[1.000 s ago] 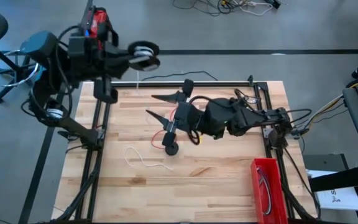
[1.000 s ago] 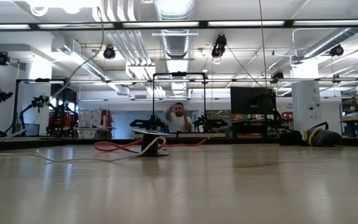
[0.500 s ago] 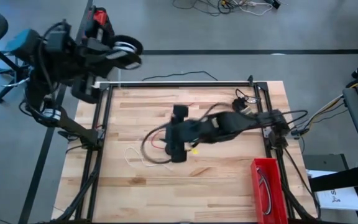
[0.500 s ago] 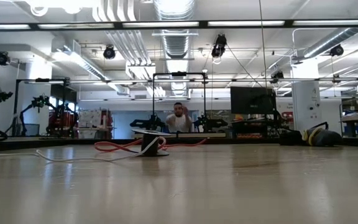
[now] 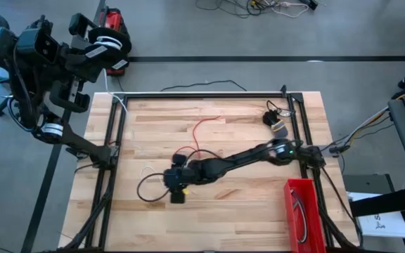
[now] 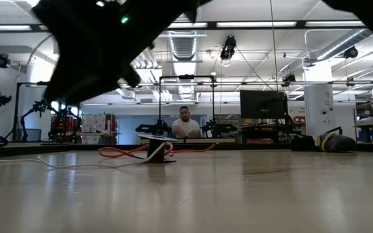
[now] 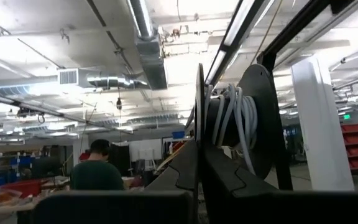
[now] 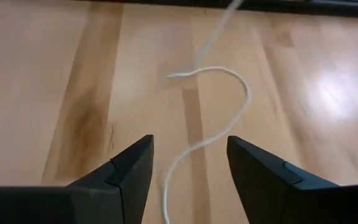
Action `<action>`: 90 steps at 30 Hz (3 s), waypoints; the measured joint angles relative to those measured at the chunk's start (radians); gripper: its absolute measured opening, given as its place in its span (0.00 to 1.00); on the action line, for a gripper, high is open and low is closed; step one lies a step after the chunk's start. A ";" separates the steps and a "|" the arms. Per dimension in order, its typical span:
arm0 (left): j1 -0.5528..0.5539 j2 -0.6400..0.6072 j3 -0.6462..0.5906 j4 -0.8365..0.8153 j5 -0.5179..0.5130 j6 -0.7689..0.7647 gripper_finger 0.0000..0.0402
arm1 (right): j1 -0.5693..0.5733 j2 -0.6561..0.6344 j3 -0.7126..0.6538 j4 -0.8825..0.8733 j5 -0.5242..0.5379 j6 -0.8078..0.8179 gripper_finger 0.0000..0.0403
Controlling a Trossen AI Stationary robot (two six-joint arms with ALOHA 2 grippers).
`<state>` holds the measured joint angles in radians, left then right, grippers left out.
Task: Coil cords
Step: Uncoil the white wire from the spool
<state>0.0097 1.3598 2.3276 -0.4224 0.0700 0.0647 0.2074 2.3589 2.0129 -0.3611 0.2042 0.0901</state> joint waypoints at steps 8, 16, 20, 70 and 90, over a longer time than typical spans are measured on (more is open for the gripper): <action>0.000 -0.002 -0.001 -0.045 -0.001 0.021 0.00 | -0.020 0.185 0.122 0.061 -0.022 0.030 0.49; 0.000 0.003 -0.001 -0.057 -0.001 0.054 0.00 | -0.030 0.252 0.154 0.061 -0.050 0.099 0.47; 0.000 0.000 -0.001 -0.065 -0.001 0.057 0.00 | -0.045 0.254 0.148 0.026 -0.031 0.050 0.34; 0.000 -0.081 -0.001 -0.389 -0.290 0.256 0.00 | -0.894 -0.119 0.216 -0.568 -0.158 -0.651 0.47; 0.000 -0.099 0.002 -0.326 -0.576 0.403 0.00 | -0.422 -0.198 0.341 -1.029 -0.864 -0.381 0.48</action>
<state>0.0101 1.2612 2.3295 -0.7485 -0.5062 0.4675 -0.2142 2.1607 2.3541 -1.3901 -0.6595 -0.2904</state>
